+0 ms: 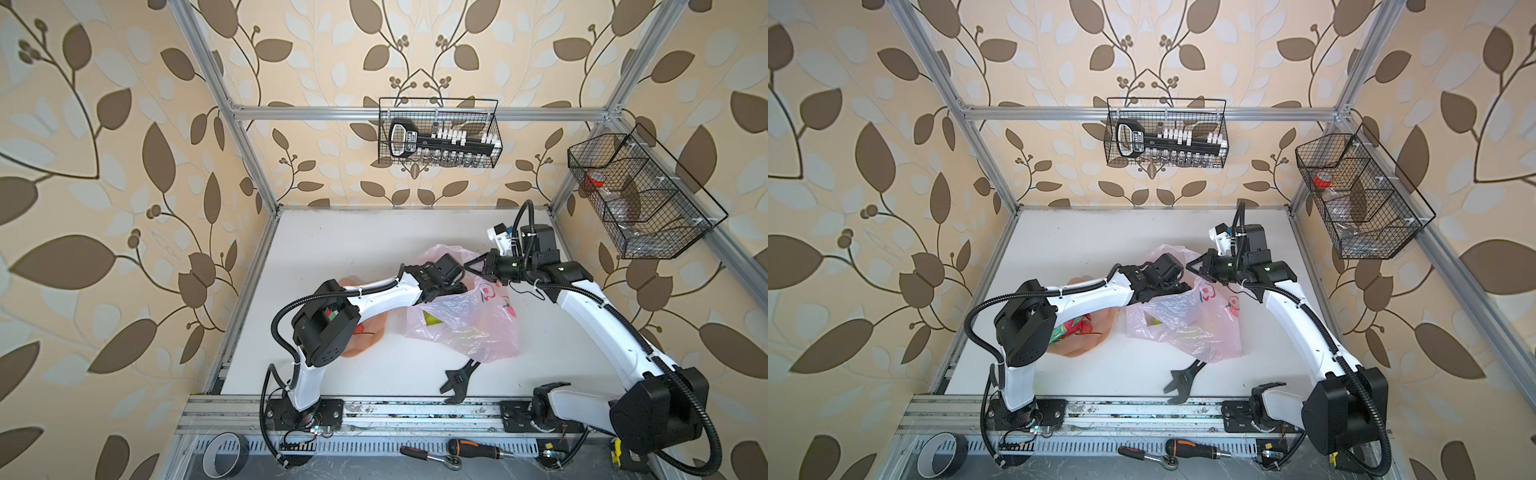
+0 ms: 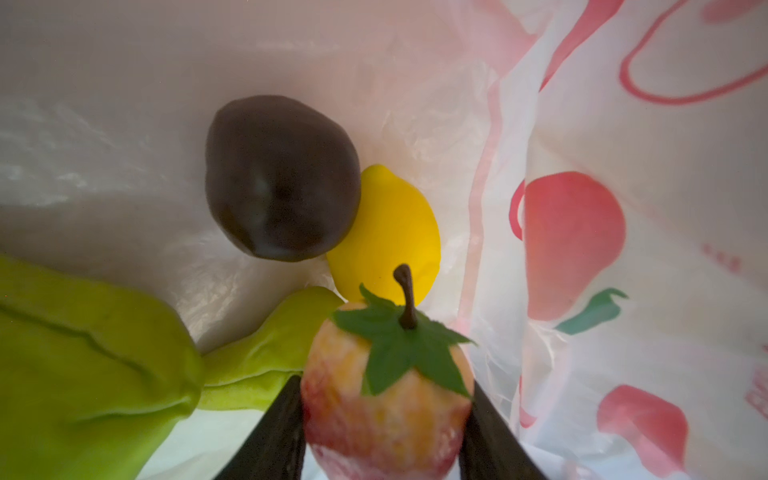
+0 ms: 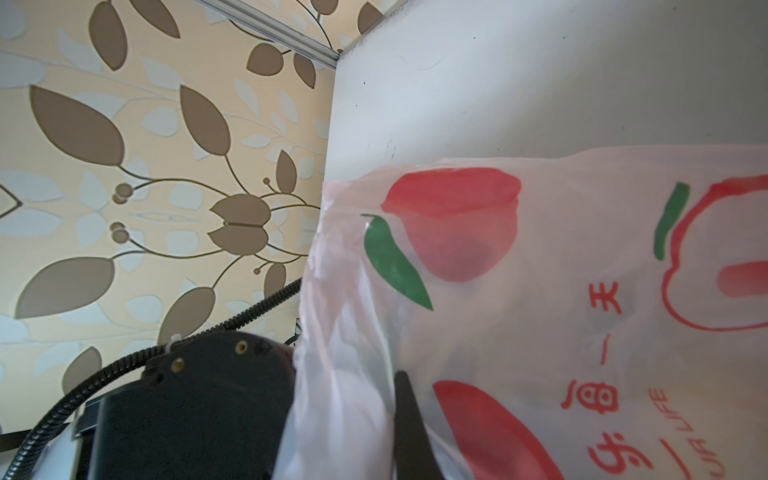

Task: Place the fruits into the plastic bag
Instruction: Place the fruit in the plastic bag.

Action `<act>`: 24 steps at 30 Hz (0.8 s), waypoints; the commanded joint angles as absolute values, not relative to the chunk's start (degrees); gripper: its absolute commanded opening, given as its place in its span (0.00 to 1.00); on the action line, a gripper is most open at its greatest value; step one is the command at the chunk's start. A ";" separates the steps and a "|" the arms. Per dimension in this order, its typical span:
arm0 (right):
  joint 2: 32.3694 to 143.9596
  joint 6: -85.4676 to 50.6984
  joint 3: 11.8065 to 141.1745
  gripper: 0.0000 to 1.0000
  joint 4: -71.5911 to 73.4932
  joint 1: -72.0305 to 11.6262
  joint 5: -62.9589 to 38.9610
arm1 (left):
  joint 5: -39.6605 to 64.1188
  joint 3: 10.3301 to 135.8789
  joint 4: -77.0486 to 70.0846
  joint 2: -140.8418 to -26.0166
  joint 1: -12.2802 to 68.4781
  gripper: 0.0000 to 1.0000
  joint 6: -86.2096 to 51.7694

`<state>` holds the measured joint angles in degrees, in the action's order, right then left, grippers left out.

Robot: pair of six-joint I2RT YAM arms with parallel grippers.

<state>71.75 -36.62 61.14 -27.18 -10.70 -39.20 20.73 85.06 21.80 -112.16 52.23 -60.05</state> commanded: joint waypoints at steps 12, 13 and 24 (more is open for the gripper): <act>70.84 -36.67 59.15 0.00 -25.49 -10.54 -40.34 | 14.86 91.58 28.77 -115.92 54.46 0.63 -64.69; 70.80 -36.73 59.07 0.00 -25.41 -10.54 -40.39 | 15.07 91.58 28.69 -116.00 54.49 0.65 -65.14; 70.49 -36.46 59.08 0.00 -25.66 -10.20 -40.54 | 16.40 91.01 26.02 -114.89 54.57 0.83 -66.71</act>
